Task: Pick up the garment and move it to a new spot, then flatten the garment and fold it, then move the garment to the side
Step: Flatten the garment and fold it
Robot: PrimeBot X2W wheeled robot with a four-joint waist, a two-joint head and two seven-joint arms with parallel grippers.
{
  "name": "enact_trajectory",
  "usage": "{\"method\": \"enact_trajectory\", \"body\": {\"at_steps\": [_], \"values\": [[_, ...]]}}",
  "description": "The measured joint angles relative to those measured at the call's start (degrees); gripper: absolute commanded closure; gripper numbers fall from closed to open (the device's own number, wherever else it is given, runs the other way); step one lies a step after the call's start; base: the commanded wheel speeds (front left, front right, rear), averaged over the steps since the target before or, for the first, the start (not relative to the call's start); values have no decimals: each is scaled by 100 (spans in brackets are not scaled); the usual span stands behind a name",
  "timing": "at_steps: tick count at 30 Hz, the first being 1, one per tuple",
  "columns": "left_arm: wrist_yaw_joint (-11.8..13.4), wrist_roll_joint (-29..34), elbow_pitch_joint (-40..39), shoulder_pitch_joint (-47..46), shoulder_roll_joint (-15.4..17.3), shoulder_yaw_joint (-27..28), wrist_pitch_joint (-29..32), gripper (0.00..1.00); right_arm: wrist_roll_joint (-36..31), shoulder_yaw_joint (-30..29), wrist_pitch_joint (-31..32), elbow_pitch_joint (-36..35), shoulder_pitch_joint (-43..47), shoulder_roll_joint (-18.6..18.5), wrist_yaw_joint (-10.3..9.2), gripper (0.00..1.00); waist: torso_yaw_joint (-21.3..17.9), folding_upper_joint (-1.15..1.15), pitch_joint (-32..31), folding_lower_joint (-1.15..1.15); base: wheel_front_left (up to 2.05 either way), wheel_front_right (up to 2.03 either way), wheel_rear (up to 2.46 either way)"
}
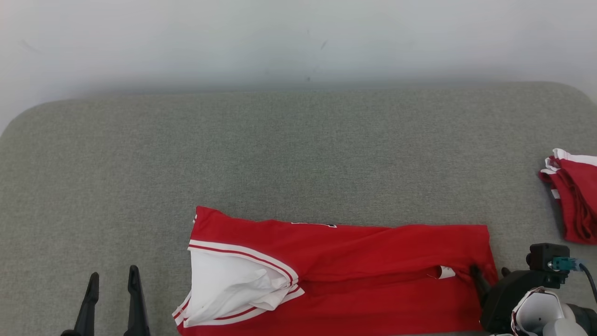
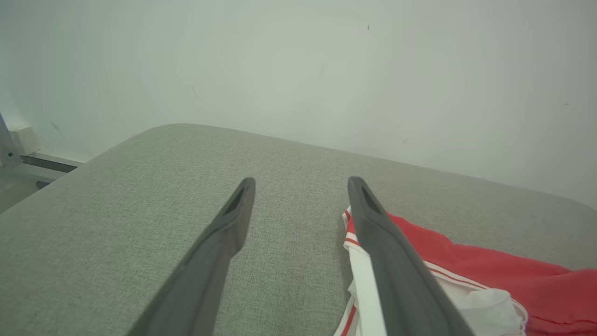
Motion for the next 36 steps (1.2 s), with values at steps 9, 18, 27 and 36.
{"method": "enact_trajectory", "body": {"at_steps": [9, 18, 27, 36], "values": [[-1, -1, -35, -54, -9, -83, 0, 0, -15, -41, 437, 222, -124, 4, -1, 0, 126, 0, 149, -1, 0, 0, 0], [-1, -4, -21, -57, -15, -127, 0, 0, -38, 12, 670, 296, -289, -14, -16, 100, 233, 0, 192, -1, 0, 0, 0], [-1, -26, 7, -56, -18, -101, 0, 0, -528, -635, 359, 240, -323, 105, 7, 100, 252, 0, 175, 0, 0, 0, 0], [-1, -87, -8, -34, -20, -57, 0, 0, -1467, -1737, 298, -338, -337, 344, 2, 100, 79, 0, 69, 0, 0, 0, 0]]}}
